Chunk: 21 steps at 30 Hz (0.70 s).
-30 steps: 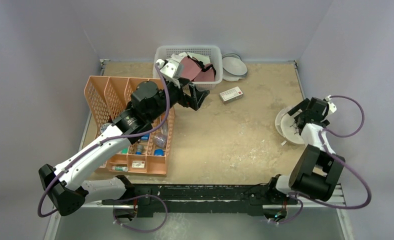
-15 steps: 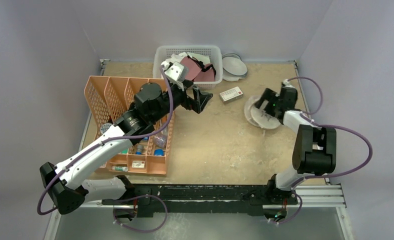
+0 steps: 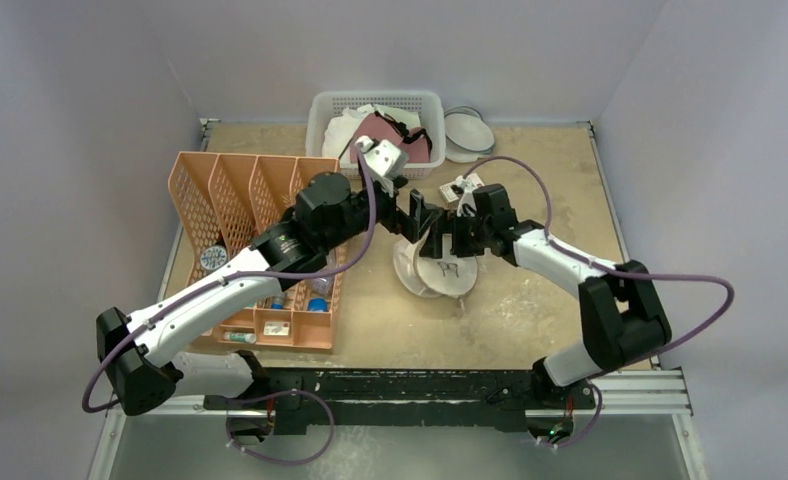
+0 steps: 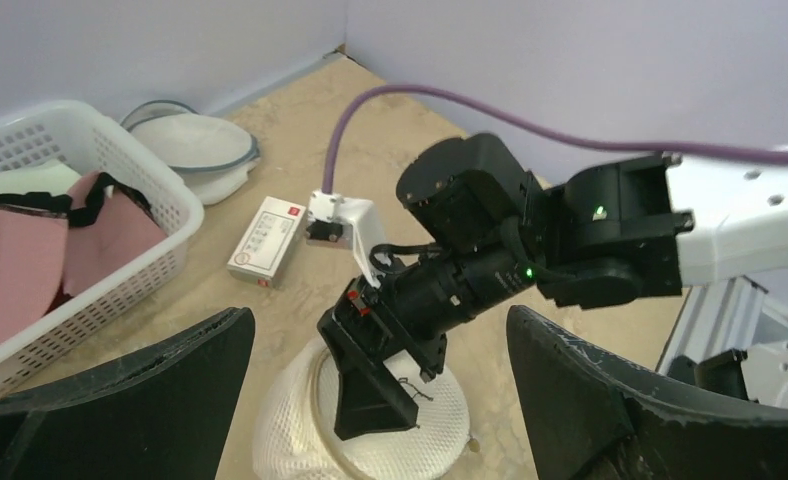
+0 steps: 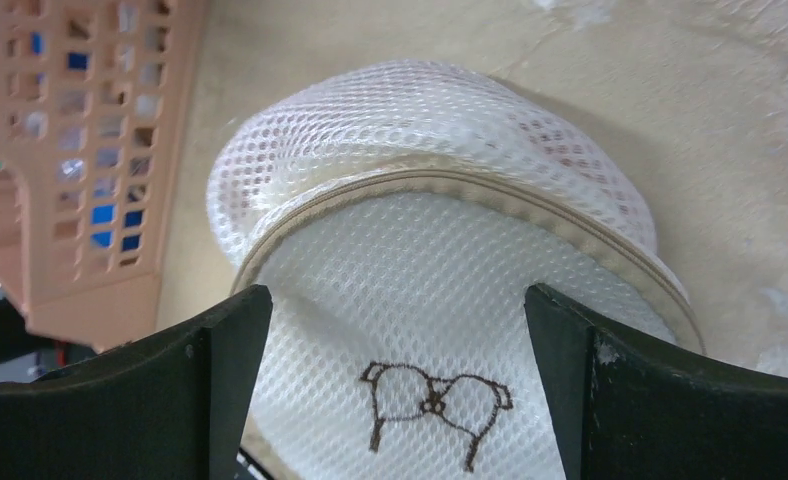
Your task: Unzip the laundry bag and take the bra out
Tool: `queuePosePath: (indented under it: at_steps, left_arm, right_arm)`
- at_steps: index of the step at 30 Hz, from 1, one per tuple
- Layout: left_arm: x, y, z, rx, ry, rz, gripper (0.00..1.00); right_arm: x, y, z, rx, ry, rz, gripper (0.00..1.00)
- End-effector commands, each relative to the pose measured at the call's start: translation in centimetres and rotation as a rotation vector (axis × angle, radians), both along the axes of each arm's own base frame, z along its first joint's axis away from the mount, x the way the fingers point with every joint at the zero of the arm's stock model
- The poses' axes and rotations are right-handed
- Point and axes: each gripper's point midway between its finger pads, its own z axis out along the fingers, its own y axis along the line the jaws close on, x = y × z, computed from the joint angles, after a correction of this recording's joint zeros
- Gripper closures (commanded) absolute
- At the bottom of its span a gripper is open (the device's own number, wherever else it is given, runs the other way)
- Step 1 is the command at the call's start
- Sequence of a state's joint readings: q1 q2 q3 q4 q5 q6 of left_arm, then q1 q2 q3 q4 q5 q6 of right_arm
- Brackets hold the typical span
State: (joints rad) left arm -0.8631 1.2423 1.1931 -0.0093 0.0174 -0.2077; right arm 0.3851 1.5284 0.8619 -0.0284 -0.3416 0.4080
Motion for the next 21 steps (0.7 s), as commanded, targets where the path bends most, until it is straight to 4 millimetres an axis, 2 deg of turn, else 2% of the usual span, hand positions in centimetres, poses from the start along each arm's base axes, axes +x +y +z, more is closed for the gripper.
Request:
queuePosePath:
  at_steps: [1, 3, 4, 6, 7, 10, 11, 14, 17, 21]
  left_arm:
    - [-1.2, -1.2, 1.0, 0.038, -0.097, -0.026, 0.04]
    - [-1.7, -1.5, 0.3, 0.069, -0.113, -0.02, 0.05]
    - [-1.8, -1.6, 0.0, 0.083, -0.12, -0.016, 0.05]
    - [-2.1, -1.9, -0.9, 0.119, -0.133, -0.005, 0.05]
    - [-2.1, -2.2, -1.5, 0.145, -0.139, 0.002, 0.05]
    - [-2.3, -2.8, -3.5, 0.226, -0.155, 0.011, 0.08]
    - [-2.7, -3.3, -4.3, 0.26, -0.169, -0.003, 0.08]
    - [-3.8, -4.3, -6.9, 0.364, -0.208, -0.035, 0.09]
    - [-5.1, -5.4, -10.4, 0.482, -0.246, -0.094, 0.09]
    - [-6.6, -7.0, -14.8, 0.613, -0.291, -0.142, 0.1]
  right_arm:
    - [-0.6, 0.6, 6.8, 0.063, -0.112, 0.06, 0.0]
    - [-0.5, 0.0, 9.7, 0.066, -0.183, 0.029, 0.0]
    - [0.5, -0.9, 12.4, 0.047, -0.264, -0.029, 0.0]
    - [1.5, -4.0, 15.3, -0.042, -0.376, -0.166, 0.0]
    - [2.1, -6.5, 16.6, -0.107, -0.431, -0.286, 0.0]
    - [1.3, -12.2, 20.5, -0.161, -0.547, -0.541, 0.0]
    - [0.3, -13.6, 22.3, -0.144, -0.596, -0.616, 0.0]
    - [-2.4, -16.2, 26.0, -0.089, -0.731, -0.725, 0.0]
    - [-4.6, -17.1, 27.4, -0.04, -0.813, -0.747, 0.0]
    - [-6.0, -18.0, 27.4, -0.038, -0.831, -0.769, 0.0]
